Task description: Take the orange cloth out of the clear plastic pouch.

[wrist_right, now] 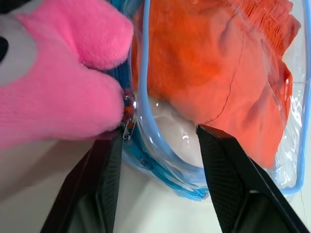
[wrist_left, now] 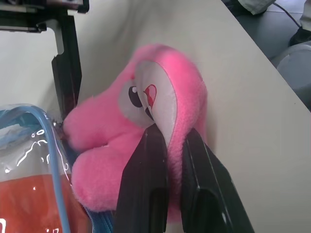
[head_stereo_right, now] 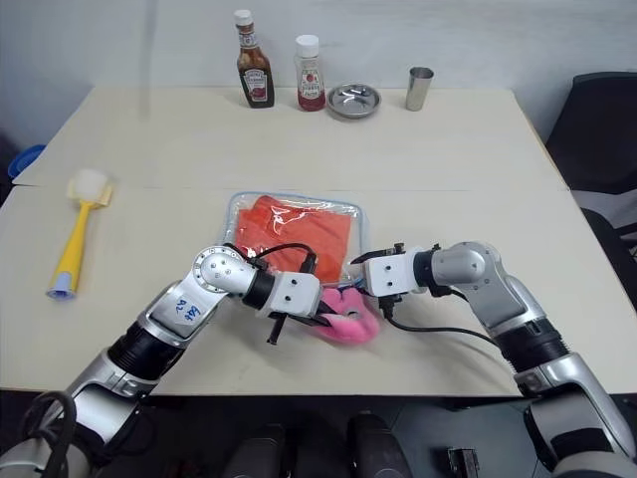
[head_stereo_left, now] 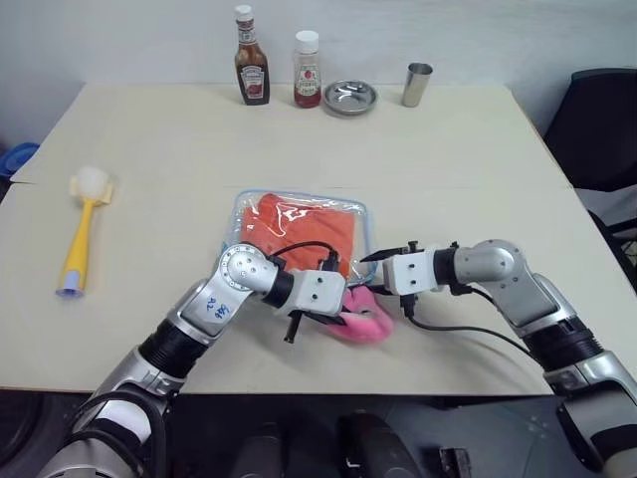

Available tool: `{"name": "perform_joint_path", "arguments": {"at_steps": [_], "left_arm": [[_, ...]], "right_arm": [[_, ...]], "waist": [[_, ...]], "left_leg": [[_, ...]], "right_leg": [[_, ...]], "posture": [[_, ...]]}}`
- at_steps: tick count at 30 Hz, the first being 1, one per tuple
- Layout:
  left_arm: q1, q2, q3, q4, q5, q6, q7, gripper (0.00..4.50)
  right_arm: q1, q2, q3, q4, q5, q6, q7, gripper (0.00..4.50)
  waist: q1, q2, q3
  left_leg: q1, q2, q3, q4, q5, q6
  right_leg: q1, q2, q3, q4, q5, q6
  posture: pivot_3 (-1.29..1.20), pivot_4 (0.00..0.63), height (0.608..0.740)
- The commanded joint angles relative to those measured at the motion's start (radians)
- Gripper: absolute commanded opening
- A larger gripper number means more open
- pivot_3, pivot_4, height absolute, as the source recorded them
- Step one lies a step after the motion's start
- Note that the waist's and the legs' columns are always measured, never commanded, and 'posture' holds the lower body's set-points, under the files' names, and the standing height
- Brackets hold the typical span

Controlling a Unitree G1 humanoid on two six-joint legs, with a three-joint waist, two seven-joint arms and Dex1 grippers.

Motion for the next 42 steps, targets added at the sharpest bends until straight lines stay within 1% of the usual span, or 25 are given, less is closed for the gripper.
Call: {"name": "perform_joint_path", "arguments": {"at_steps": [1, 4, 5, 9, 14, 16, 20, 22, 24, 25, 26, 30, 35, 42], "left_arm": [[0.016, 0.017, 0.031, -0.037, 0.003, 0.019, 0.016, 0.0], [0.039, 0.03, 0.054, -0.064, -0.008, 0.042, 0.031, 0.0], [0.052, 0.04, 0.069, -0.077, -0.014, 0.053, 0.035, 0.0], [0.117, 0.098, 0.158, -0.143, -0.064, 0.115, 0.047, 0.0], [0.235, 0.218, 0.345, -0.217, -0.165, 0.219, 0.063, 0.0], [0.273, 0.252, 0.404, -0.234, -0.201, 0.251, 0.074, 0.0], [0.335, 0.3, 0.513, -0.273, -0.281, 0.321, 0.109, 0.0], [0.343, 0.298, 0.522, -0.284, -0.296, 0.33, 0.136, 0.0], [0.332, 0.279, 0.498, -0.297, -0.301, 0.334, 0.162, 0.0], [0.325, 0.271, 0.48, -0.305, -0.305, 0.335, 0.17, 0.0], [0.319, 0.265, 0.465, -0.312, -0.307, 0.336, 0.174, 0.0], [0.289, 0.239, 0.423, -0.319, -0.313, 0.349, 0.192, 0.0], [0.284, 0.231, 0.4, -0.329, -0.322, 0.356, 0.185, 0.0], [0.306, 0.245, 0.407, -0.344, -0.335, 0.367, 0.181, 0.0]], "right_arm": [[-0.03, 0.011, -0.01, 0.03, -0.005, -0.058, 0.01, 1.18], [-0.044, 0.014, -0.015, 0.059, -0.005, -0.086, 0.025, 0.18], [-0.05, 0.015, -0.016, 0.069, -0.005, -0.093, 0.03, 0.03], [-0.073, 0.014, -0.021, 0.105, -0.022, -0.117, 0.031, 0.03], [-0.085, -0.011, -0.027, 0.135, -0.014, -0.142, 0.054, 0.03], [-0.088, -0.02, -0.026, 0.144, -0.012, -0.153, 0.055, 0.03], [-0.086, -0.036, -0.028, 0.151, 0.002, -0.162, 0.06, 0.03], [-0.085, -0.039, -0.027, 0.156, 0.014, -0.148, 0.068, 0.03], [-0.078, -0.036, -0.026, 0.148, 0.041, -0.101, 0.089, 0.53], [-0.073, -0.035, -0.024, 0.138, 0.054, -0.083, 0.101, 0.66], [-0.07, -0.032, -0.024, 0.128, 0.057, -0.074, 0.102, 0.92], [-0.059, -0.019, -0.03, 0.097, 0.061, -0.022, 0.099, 2.25], [-0.064, 0.005, -0.037, 0.071, 0.055, 0.001, 0.085, 2.25], [-0.122, 0.105, -0.022, 0.114, -0.009, -0.006, 0.004, 2.25]], "waist": [[0.0, 0.0, 0.0], [0.0, 0.0, 0.0], [0.0, 0.0, 0.0], [-0.001, 0.0, 0.0], [-0.001, 0.0, 0.0], [-0.001, 0.0, 0.0], [0.0, 0.0, 0.0], [0.002, 0.0, 0.0], [0.001, 0.0, 0.0], [0.005, 0.0, 0.0], [0.006, 0.0, 0.0], [-0.004, 0.0, 0.0], [-0.009, 0.0, 0.0], [-0.007, 0.0, 0.0]], "left_leg": [[0.0, 0.0, 0.0, 0.0, 0.0, 0.0], [0.0, 0.0, 0.0, 0.0, 0.0, 0.0], [0.0, 0.0, 0.0, 0.0, 0.0, 0.0], [0.0, 0.0, 0.0, 0.0, 0.0, 0.0], [0.0, 0.0, 0.0, 0.0, 0.0, 0.0], [0.0, 0.0, 0.0, 0.0, 0.0, 0.0], [-0.001, 0.0, 0.0, 0.0, 0.0, 0.0], [-0.001, 0.0, 0.0, 0.0, 0.0, 0.0], [-0.001, 0.0, 0.0, 0.0, 0.0, 0.0], [-0.001, 0.0, 0.0, 0.0, 0.0, 0.0], [-0.001, 0.0, -0.001, 0.0, 0.0, 0.0], [-0.001, 0.0, 0.0, 0.0, -0.002, 0.004], [-0.001, 0.001, 0.0, -0.001, -0.002, 0.003], [-0.001, 0.0, 0.0, -0.001, -0.001, 0.002]], "right_leg": [[0.0, 0.0, 0.0, 0.0, 0.0, 0.0], [0.0, 0.0, 0.0, 0.0, 0.0, 0.0], [0.0, 0.0, 0.0, 0.0, 0.0, 0.0], [0.0, 0.0, 0.0, 0.0, 0.0, 0.0], [0.0, 0.0, 0.0, 0.0, 0.0, 0.0], [-0.001, -0.001, 0.0, 0.0, 0.0, 0.0], [0.0, -0.001, -0.001, 0.0, 0.0, 0.0], [0.0, -0.001, -0.001, 0.0, 0.0, 0.0], [0.0, -0.001, -0.001, -0.001, 0.0, 0.0], [0.0, -0.001, -0.001, -0.001, 0.0, 0.0], [0.0, -0.001, -0.001, -0.001, 0.0, 0.0], [0.0, -0.001, -0.001, -0.001, 0.0, 0.0], [-0.001, 0.0, -0.001, 0.0, 0.0, 0.0], [-0.001, -0.001, -0.001, 0.0, 0.0, 0.0]], "posture": [[0.0, 0.15, 0.74], [0.0, 0.15, 0.74], [0.0, 0.15, 0.74], [0.0, 0.15, 0.74], [0.0, 0.15, 0.74], [0.0, 0.15, 0.74], [0.0, 0.15, 0.74], [0.0, 0.15, 0.74], [0.0, 0.15, 0.74], [0.0, 0.15, 0.74], [0.0, 0.15, 0.74], [0.0, 0.15, 0.74], [0.0, 0.15, 0.74], [0.0, 0.15, 0.74]]}}
